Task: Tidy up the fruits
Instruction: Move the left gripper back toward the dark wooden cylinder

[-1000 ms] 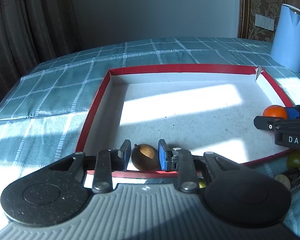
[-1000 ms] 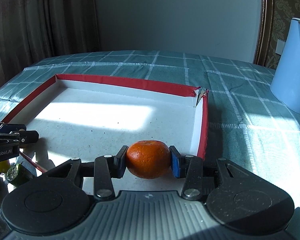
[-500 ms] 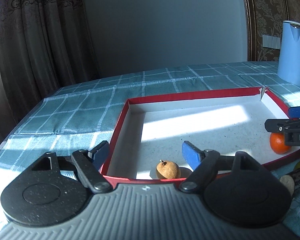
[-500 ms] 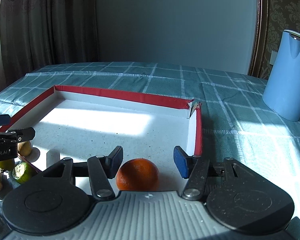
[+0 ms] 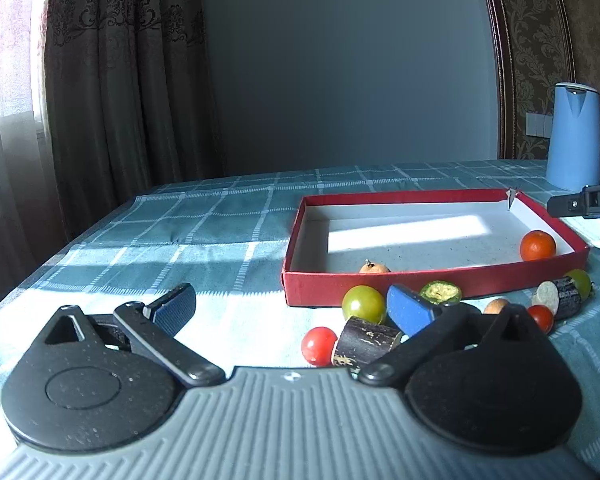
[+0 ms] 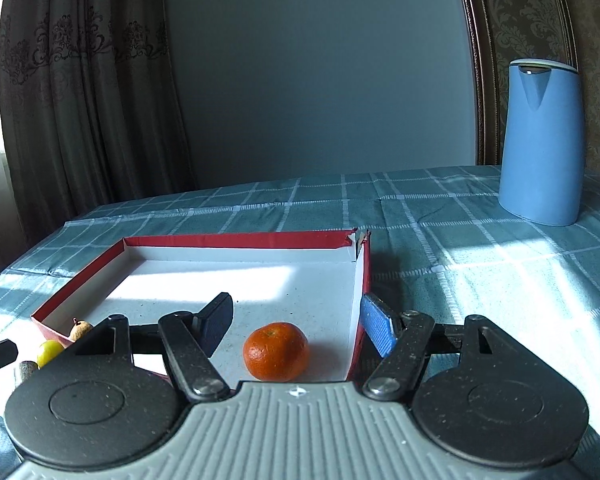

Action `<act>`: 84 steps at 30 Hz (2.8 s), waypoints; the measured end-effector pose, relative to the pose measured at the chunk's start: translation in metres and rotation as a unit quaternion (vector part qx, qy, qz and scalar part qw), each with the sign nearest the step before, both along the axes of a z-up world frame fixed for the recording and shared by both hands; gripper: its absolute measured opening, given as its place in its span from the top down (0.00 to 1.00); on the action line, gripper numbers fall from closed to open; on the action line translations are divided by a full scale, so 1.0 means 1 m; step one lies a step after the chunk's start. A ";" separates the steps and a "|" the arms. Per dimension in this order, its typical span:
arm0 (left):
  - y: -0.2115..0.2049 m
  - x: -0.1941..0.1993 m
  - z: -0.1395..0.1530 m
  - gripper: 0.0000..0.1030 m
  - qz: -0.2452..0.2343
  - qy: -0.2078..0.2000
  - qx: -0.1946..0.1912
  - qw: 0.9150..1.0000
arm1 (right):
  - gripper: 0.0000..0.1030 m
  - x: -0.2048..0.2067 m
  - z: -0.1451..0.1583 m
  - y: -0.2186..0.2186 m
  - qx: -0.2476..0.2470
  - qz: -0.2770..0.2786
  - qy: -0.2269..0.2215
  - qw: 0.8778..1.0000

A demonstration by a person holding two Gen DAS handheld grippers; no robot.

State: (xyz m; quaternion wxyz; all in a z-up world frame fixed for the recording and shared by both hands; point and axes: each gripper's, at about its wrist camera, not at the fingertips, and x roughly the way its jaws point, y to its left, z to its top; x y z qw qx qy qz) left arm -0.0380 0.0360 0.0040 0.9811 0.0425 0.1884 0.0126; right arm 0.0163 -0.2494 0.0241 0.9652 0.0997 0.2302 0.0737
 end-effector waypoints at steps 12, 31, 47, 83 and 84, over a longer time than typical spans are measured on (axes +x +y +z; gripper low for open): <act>-0.007 -0.011 -0.002 0.00 -0.032 -0.005 0.018 0.999 | 0.32 -0.034 -0.011 -0.004 0.009 0.002 -0.003 1.000; -0.032 -0.008 -0.012 0.16 -0.116 0.020 0.065 0.991 | 0.32 -0.033 -0.013 -0.005 0.019 0.005 0.009 1.000; -0.040 0.006 -0.019 0.15 -0.192 0.071 0.083 0.975 | 0.31 -0.034 -0.013 -0.001 0.017 0.016 0.012 1.000; -0.036 0.010 -0.023 0.59 -0.163 0.071 0.119 0.977 | 0.31 -0.030 -0.016 -0.002 0.019 0.012 0.030 0.999; -0.035 0.009 -0.023 0.59 -0.161 0.070 0.117 0.978 | 0.31 -0.030 -0.016 -0.003 0.020 0.012 0.029 0.999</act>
